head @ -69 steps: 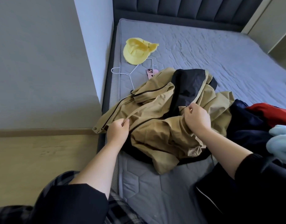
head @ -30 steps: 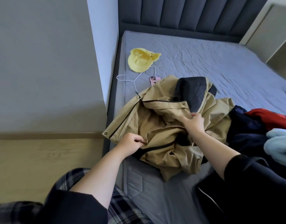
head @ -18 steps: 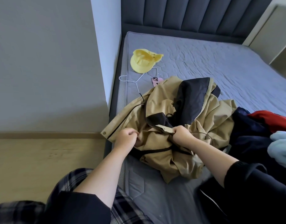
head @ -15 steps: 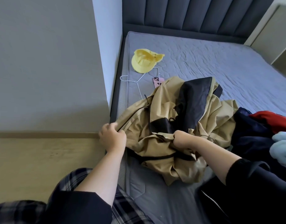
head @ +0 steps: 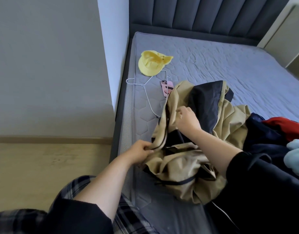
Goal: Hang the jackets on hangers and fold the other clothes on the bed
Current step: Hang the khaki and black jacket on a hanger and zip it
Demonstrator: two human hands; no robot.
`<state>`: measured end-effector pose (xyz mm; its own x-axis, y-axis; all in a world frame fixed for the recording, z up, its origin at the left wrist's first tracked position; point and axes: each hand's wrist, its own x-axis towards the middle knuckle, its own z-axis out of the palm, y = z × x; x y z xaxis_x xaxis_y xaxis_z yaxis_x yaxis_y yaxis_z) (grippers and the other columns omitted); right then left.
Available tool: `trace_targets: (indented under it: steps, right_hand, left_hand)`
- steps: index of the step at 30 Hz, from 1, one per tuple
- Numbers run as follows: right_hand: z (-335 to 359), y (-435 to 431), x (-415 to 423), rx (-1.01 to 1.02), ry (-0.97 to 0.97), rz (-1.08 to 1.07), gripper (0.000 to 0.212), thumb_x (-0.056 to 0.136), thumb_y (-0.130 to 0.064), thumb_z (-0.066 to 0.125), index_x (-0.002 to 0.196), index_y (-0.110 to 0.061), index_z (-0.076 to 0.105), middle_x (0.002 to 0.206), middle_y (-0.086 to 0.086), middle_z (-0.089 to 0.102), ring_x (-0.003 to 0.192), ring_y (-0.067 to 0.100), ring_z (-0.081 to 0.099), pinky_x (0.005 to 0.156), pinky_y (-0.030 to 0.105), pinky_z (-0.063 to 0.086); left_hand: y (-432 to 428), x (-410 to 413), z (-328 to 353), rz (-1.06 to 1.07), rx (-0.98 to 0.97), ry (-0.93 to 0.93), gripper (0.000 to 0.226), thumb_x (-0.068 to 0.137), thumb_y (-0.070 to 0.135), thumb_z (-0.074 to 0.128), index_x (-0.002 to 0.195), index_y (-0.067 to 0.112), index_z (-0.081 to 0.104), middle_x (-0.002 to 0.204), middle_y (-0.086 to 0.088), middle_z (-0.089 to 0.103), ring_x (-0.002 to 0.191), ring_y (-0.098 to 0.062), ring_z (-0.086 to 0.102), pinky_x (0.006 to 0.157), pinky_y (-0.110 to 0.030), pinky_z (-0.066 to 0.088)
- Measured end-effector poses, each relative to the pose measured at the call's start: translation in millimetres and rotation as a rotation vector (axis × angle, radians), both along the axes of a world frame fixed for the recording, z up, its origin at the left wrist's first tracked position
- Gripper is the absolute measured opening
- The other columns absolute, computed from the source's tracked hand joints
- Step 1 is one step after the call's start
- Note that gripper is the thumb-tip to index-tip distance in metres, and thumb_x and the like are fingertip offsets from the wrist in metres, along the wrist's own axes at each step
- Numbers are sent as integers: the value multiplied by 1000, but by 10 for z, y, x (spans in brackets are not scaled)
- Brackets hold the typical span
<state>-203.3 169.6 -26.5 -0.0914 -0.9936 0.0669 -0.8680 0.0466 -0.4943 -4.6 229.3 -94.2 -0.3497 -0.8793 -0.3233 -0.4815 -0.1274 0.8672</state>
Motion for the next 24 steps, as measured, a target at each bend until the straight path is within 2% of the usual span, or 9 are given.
trace_targets:
  steps: [3, 6, 8, 10, 12, 14, 17, 20, 24]
  right_hand:
    - [-57, -24, 89, 73, 475, 443, 80, 74, -2, 48, 146, -31, 30, 155, 9, 15, 139, 33, 15, 112, 43, 20]
    - [-115, -4, 174, 395, 818, 715, 68, 77, -5, 47, 141, -29, 42, 159, 3, 10, 145, 28, 1, 115, 47, 7]
    - [-78, 39, 243, 644, 690, 690, 48, 83, -5, 41, 129, -18, 53, 145, 4, 37, 140, 26, 21, 113, 45, 16]
    - [-2, 62, 300, 789, 455, 639, 27, 94, -16, 40, 114, -13, 57, 115, 0, 50, 121, 24, 42, 100, 33, 32]
    - [85, 72, 290, 980, 324, 642, 60, 93, -56, 45, 137, -16, 43, 127, -5, 44, 129, 17, 37, 106, 33, 27]
    - [149, 127, 256, 1110, 407, 697, 97, 78, -73, 51, 152, -24, 13, 152, -1, 25, 143, 21, 20, 114, 38, 18]
    - [159, 225, 211, 1140, 508, 774, 115, 73, -61, 69, 151, -30, -9, 160, 4, 8, 146, 26, 11, 116, 41, 17]
    - [85, 324, 204, 1055, 623, 786, 134, 59, -53, 83, 150, -32, -13, 157, 5, 17, 142, 28, 23, 114, 41, 27]
    - [-144, 506, 258, 603, 828, 839, 116, 64, -33, 80, 151, -21, 5, 143, 6, 36, 133, 27, 36, 113, 54, 19]
  left_hand:
    - [38, -41, 8, -122, -40, -39, 13, 91, 6, 59, 97, 3, 71, 85, 9, 65, 52, 19, 50, 52, -3, 34]
    - [15, 6, 68, 1, -136, -101, 13, 85, 11, 68, 76, 2, 67, 59, 6, 65, 60, 10, 58, 53, -13, 37]
    - [-17, 59, 100, 155, -207, -203, 14, 80, 15, 70, 68, 11, 65, 62, 2, 61, 70, -15, 60, 61, -27, 42]
    - [-32, 123, 106, 274, -200, -240, 12, 79, 18, 71, 68, 15, 67, 68, -1, 64, 71, -18, 59, 60, -26, 42]
    - [-23, 170, 87, 329, -158, -207, 12, 79, 19, 72, 68, 15, 67, 64, 2, 61, 65, -13, 55, 56, -23, 39]
    - [-12, 197, 72, 336, -181, -224, 12, 77, 18, 71, 67, 13, 66, 63, 2, 60, 66, -15, 55, 56, -22, 38]
    - [10, 187, 73, 328, -253, -246, 15, 77, 14, 66, 63, 18, 61, 61, 4, 57, 68, -18, 54, 55, -22, 36]
    - [45, 151, 82, 358, -296, -201, 19, 75, 13, 65, 59, 18, 57, 56, 6, 53, 62, -15, 50, 53, -25, 35]
    - [56, 96, 140, 476, -295, -48, 19, 71, 9, 72, 58, 18, 61, 56, 8, 56, 56, -4, 48, 49, -11, 35]
